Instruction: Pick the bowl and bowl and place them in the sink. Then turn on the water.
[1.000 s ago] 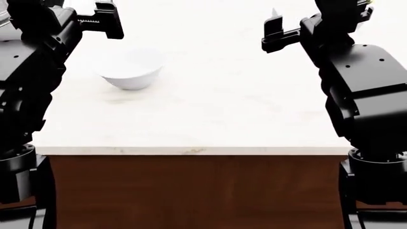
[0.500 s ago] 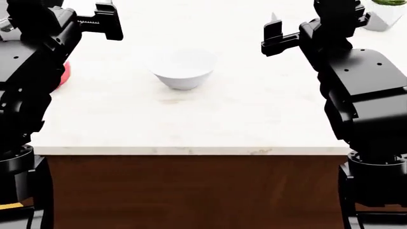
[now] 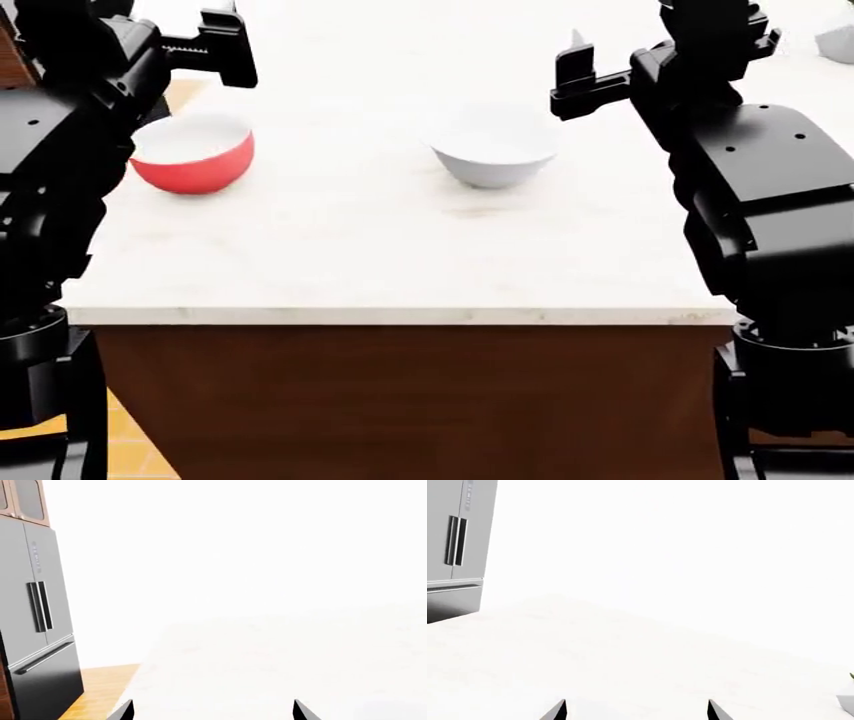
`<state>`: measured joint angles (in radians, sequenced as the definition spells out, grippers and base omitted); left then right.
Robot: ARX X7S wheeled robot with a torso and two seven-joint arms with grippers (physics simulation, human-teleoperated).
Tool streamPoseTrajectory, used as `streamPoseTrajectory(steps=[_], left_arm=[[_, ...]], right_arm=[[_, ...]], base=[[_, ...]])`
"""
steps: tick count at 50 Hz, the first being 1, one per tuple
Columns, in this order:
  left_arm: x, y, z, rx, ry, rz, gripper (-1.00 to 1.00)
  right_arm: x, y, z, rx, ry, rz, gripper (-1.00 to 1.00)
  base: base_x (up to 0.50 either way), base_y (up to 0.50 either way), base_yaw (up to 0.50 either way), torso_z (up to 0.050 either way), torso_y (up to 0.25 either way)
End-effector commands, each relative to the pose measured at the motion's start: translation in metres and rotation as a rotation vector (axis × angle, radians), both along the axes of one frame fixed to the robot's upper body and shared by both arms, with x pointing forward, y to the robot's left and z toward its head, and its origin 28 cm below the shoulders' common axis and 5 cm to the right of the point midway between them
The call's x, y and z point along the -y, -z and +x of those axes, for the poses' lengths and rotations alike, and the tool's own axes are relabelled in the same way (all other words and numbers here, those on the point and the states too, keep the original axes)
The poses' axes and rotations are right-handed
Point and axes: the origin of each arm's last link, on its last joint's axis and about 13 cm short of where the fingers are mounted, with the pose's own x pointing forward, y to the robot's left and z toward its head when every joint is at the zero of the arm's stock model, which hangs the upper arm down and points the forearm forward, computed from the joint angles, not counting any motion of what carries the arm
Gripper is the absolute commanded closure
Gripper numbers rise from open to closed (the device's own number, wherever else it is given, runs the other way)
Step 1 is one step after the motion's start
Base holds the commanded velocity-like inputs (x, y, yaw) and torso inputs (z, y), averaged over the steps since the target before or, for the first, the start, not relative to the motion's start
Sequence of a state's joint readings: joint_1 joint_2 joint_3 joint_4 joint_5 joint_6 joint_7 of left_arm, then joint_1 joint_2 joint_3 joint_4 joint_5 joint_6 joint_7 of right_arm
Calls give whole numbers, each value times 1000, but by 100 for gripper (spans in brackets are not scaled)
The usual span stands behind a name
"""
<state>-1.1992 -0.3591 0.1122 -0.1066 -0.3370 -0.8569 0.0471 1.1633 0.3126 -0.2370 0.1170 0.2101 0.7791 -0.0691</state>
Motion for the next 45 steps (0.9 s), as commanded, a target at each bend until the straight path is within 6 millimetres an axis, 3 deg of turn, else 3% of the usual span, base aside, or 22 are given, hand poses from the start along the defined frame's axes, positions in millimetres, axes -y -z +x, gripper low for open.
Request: streamPoseTrajectory(steps=[1, 16, 22, 45], left_arm=[[-1, 2, 0, -4, -3, 9, -100], [0, 3, 1, -9, -2, 16, -100], [0, 3, 0, -11, -1, 17, -100], [1, 5, 3, -15, 4, 19, -100]], right_arm=[[0, 1, 0, -4, -2, -1, -100], [0, 2, 2, -8, 0, 2, -100], [2, 0, 2, 0, 16, 39, -100], [2, 3, 3, -13, 10, 48, -100]], base=[[-1, 500, 0, 0, 0], [-1, 500, 0, 0, 0], [36, 51, 0, 0, 0], [500, 1, 0, 0, 0]])
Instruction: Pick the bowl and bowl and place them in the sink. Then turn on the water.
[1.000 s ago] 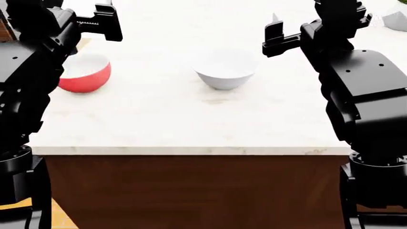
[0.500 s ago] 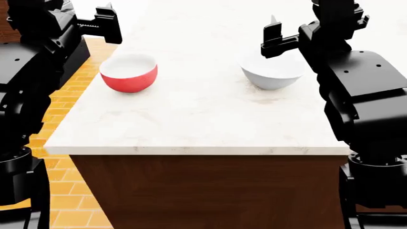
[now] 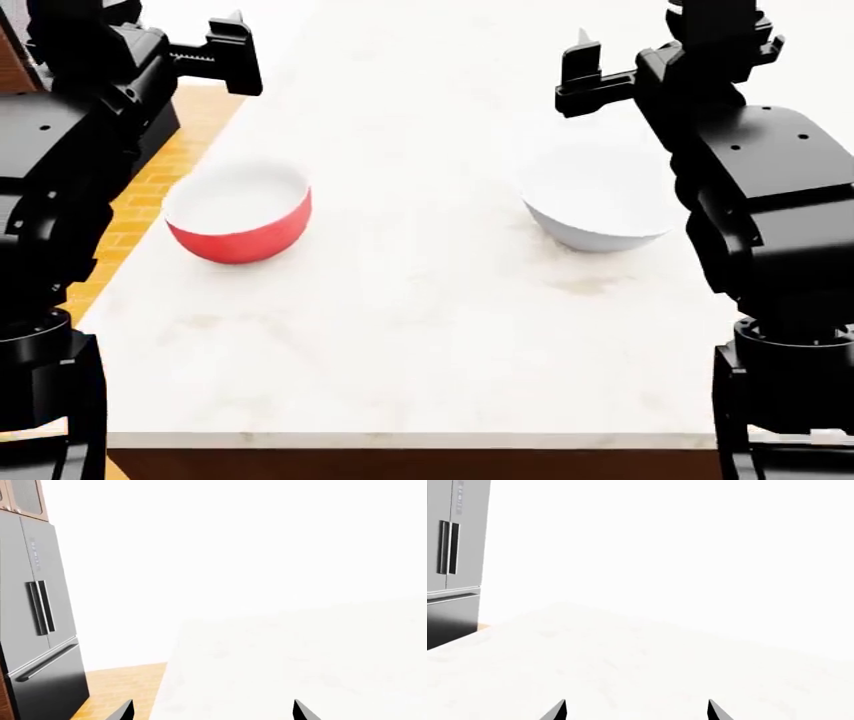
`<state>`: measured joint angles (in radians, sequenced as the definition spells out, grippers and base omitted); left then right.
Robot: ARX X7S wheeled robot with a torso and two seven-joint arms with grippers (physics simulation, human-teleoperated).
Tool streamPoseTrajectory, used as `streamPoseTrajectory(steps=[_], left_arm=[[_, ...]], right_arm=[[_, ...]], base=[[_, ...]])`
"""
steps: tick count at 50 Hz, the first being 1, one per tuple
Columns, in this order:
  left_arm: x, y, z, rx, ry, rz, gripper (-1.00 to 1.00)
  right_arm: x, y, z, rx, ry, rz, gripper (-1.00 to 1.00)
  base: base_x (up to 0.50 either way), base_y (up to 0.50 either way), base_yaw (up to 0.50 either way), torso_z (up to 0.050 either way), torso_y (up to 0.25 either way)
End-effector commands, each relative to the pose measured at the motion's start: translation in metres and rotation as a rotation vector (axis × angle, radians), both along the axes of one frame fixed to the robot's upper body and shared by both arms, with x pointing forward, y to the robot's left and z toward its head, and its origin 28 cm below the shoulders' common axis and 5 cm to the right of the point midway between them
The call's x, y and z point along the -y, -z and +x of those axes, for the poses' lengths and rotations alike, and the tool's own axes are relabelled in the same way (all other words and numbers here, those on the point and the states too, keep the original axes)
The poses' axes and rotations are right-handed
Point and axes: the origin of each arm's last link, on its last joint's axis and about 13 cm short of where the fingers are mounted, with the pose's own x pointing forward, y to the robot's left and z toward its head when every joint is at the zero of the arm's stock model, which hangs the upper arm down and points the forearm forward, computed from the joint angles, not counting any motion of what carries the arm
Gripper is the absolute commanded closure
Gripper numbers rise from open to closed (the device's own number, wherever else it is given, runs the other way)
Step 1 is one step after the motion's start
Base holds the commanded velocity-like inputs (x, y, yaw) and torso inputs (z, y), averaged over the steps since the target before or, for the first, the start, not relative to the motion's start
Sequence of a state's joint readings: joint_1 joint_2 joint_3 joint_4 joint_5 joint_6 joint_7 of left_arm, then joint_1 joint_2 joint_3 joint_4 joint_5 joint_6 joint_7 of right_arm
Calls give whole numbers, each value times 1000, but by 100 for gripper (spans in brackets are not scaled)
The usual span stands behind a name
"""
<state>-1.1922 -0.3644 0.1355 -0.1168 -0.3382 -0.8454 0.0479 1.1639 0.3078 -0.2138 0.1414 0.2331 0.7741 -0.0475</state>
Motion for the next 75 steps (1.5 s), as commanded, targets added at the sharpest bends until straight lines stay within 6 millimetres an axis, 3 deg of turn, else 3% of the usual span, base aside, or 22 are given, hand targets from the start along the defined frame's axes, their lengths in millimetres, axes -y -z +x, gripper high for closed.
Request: streamPoseTrajectory(steps=[1, 19, 34, 44, 75], left_arm=[[0, 1, 1, -2, 1, 0, -100], [-5, 1, -5, -16, 16, 12, -100], [-30, -2, -32, -60, 60, 172, -100], [-29, -7, -37, -41, 67, 200, -100], [-29, -7, -34, -12, 60, 199, -100]], right_arm=[[0, 1, 0, -4, -3, 5, -100], [0, -8, -9, -19, -19, -72, -100], [29, -50, -73, -182, -138, -452, -100], [45, -54, -117, -353, -291, -633, -100], [44, -61, -162, -634, -517, -985, -100]], base=[[500, 1, 0, 0, 0], [222, 0, 0, 0, 1], [0, 0, 0, 0, 0], [0, 0, 0, 0, 0], [0, 0, 0, 0, 0]])
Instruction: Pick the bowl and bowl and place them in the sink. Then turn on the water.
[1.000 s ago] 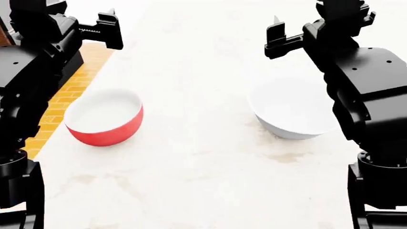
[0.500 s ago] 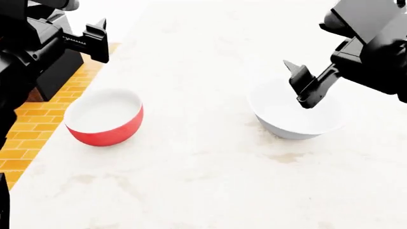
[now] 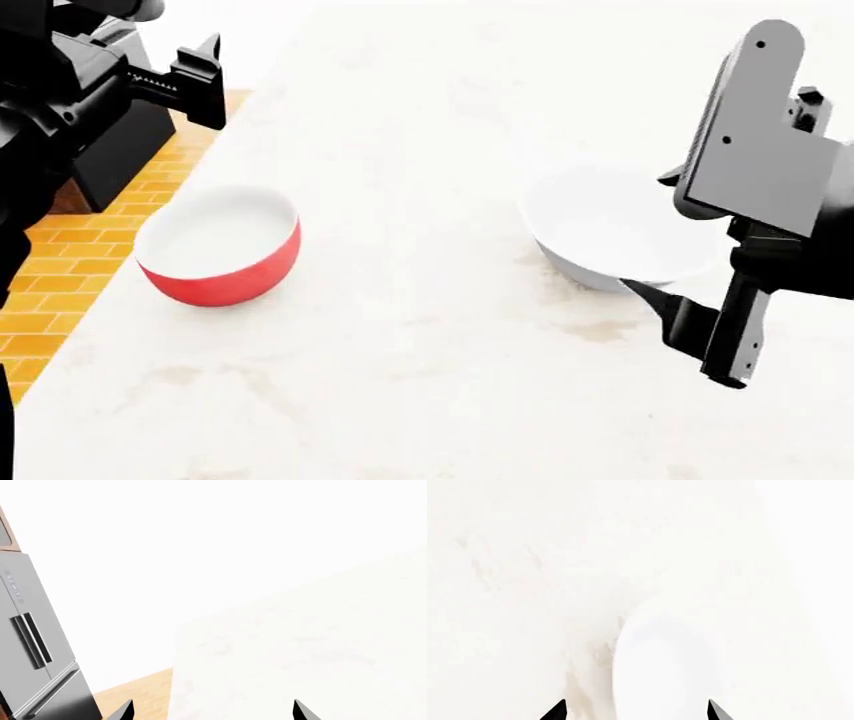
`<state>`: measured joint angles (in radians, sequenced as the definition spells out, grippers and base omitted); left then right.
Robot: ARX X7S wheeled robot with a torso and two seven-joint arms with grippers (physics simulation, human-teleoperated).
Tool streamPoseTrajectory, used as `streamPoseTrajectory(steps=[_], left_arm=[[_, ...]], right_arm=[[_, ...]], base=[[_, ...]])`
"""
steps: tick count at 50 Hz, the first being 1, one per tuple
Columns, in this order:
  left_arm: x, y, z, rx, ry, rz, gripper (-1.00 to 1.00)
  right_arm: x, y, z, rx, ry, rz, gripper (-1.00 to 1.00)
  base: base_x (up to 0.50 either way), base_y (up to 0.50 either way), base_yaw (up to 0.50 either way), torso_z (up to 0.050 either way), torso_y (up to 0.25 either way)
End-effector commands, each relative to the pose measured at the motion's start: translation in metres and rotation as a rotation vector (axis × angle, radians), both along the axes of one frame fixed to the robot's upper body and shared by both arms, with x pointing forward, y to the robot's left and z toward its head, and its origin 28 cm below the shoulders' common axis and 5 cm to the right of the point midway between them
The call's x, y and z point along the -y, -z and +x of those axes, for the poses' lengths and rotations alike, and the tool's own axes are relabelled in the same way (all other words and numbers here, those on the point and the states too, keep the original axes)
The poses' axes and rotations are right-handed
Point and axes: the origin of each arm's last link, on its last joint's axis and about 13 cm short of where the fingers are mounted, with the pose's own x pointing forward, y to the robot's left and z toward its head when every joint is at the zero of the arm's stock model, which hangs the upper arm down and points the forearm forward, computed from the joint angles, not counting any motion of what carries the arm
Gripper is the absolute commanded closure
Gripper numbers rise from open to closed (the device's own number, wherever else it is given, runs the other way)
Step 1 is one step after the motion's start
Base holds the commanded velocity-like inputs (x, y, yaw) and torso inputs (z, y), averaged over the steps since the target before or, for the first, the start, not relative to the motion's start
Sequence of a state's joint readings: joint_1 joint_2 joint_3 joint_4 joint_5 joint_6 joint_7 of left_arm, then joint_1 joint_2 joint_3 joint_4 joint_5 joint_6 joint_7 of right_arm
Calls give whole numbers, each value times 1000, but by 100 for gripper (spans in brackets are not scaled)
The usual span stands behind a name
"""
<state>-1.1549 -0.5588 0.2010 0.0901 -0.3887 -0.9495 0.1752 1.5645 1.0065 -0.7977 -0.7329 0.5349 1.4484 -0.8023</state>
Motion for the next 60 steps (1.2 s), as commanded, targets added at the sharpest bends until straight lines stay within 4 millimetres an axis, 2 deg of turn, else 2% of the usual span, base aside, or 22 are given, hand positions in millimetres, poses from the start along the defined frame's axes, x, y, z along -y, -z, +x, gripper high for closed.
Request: streamPoseTrajectory(steps=[1, 11, 29, 42, 60], left_arm=[[0, 1, 1, 5, 0, 1, -100], [0, 1, 0, 4, 0, 0, -100], [-2, 7, 0, -2, 2, -5, -100], [-2, 5, -1, 1, -1, -7, -100], [1, 2, 1, 11, 4, -2, -100]], right_arm=[[-1, 1, -13, -106, -43, -120, -100], [-3, 4, -7, -128, -39, -164, -100], [-11, 15, 32, -140, 31, -220, -100], [-13, 31, 55, -164, 51, -219, -100], [-14, 53, 73, -195, 70, -205, -100]], base=[[0, 0, 0, 0, 0], [0, 0, 0, 0, 0], [0, 0, 0, 0, 0], [0, 0, 0, 0, 0], [0, 0, 0, 0, 0]])
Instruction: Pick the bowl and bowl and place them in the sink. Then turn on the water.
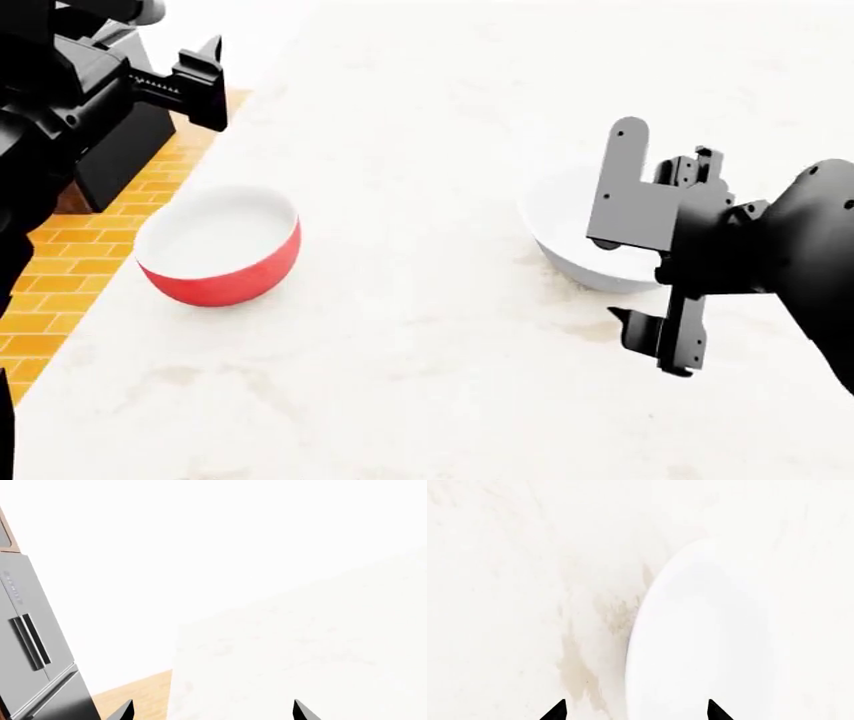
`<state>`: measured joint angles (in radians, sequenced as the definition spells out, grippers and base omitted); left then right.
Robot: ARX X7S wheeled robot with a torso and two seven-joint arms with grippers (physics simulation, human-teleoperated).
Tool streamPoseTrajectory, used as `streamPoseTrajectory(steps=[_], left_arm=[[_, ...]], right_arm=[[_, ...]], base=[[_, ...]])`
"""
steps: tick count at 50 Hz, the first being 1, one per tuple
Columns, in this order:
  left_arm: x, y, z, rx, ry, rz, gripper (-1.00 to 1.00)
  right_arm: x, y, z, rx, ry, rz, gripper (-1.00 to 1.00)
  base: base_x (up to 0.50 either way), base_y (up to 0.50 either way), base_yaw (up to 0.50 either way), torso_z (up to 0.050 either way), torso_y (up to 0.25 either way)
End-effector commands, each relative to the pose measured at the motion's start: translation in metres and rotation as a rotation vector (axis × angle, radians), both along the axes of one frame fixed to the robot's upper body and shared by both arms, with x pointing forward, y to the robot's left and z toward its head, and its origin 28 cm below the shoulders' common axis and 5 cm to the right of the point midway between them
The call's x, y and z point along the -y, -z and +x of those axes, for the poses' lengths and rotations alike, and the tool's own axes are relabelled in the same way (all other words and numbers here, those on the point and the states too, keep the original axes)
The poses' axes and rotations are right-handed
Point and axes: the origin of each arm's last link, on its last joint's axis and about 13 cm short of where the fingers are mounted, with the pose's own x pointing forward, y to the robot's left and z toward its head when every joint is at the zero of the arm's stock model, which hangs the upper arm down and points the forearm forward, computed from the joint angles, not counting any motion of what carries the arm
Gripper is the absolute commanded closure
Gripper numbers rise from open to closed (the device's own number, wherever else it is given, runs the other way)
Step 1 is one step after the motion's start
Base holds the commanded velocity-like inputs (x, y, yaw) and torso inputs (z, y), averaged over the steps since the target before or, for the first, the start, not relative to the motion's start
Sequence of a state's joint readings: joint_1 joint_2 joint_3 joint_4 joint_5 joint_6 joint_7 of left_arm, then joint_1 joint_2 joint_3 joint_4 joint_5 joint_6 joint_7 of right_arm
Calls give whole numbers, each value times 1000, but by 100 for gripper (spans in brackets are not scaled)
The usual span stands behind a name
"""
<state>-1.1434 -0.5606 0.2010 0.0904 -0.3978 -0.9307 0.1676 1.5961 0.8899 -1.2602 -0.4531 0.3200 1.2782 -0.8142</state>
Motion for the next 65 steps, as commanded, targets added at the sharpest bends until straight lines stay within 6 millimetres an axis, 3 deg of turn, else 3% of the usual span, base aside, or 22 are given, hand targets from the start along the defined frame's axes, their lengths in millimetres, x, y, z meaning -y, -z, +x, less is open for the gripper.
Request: streamPoseTrajectory(steps=[1, 47, 48, 56, 65], left_arm=[[1, -1, 1, 4, -1, 1, -100], [0, 2, -1, -1, -7, 5, -100], [-1, 2, -1, -1, -7, 6, -100], [0, 2, -1, -1, -4, 6, -100], [0, 2, -3, 0, 2, 8, -100]], right_arm=[[-1, 14, 12, -18, 15, 3, -100], [-4, 49, 43, -58, 51, 53, -100], [-4, 49, 42, -57, 51, 51, 100], [-3, 44, 39, -50, 44, 36, 100], [2, 25, 33, -8, 50, 23, 100]], base=[[0, 0, 0, 0, 0], [0, 0, 0, 0, 0], [0, 0, 0, 0, 0], [0, 0, 0, 0, 0], [0, 0, 0, 0, 0]])
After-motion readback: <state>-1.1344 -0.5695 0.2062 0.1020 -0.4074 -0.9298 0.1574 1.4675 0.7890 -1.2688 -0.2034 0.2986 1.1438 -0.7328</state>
